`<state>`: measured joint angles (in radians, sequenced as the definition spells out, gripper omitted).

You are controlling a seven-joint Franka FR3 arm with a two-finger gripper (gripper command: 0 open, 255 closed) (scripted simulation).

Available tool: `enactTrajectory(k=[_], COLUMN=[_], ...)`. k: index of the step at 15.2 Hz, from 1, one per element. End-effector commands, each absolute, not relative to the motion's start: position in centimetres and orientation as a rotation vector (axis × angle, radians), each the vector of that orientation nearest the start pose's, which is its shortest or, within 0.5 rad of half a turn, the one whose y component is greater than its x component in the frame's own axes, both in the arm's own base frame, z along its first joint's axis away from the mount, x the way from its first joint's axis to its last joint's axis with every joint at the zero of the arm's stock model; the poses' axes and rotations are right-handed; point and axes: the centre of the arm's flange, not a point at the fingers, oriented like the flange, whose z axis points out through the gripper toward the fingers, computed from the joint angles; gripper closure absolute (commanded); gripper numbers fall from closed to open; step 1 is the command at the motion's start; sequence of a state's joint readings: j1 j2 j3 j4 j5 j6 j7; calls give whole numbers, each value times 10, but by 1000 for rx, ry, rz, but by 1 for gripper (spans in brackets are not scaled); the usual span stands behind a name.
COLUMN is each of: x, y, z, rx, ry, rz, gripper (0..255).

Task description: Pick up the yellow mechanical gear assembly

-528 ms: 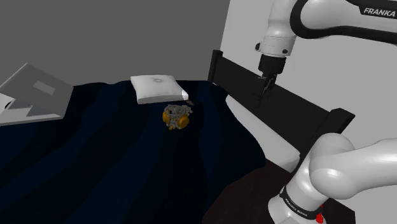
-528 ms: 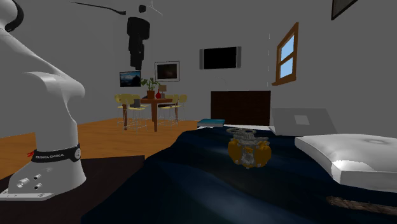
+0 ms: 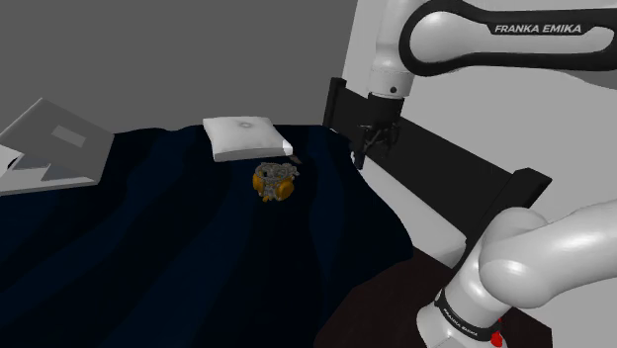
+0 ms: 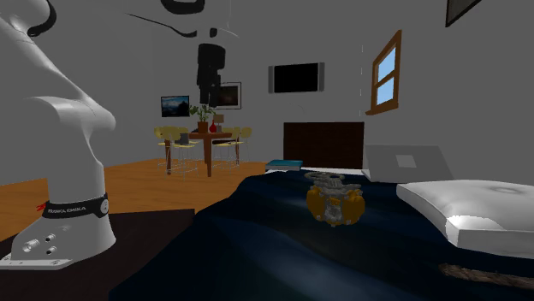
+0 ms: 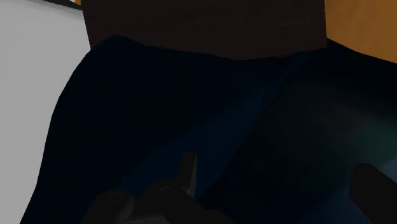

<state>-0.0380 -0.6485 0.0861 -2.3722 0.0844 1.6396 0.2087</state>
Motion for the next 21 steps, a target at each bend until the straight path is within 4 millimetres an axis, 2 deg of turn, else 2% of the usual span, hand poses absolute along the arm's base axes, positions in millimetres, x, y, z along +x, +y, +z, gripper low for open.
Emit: enactTrajectory(k=[1,6,11,16,21], x=[366,423,480,538,592], y=[36,48,48,39,18], z=[529,501,473,446,420], rx=[-3093,-3056,-2993,-2906,-2794], ry=[414,691,964,1232,1491], rz=[128,107,84,61,37], gripper=[0,0,0,0,0])
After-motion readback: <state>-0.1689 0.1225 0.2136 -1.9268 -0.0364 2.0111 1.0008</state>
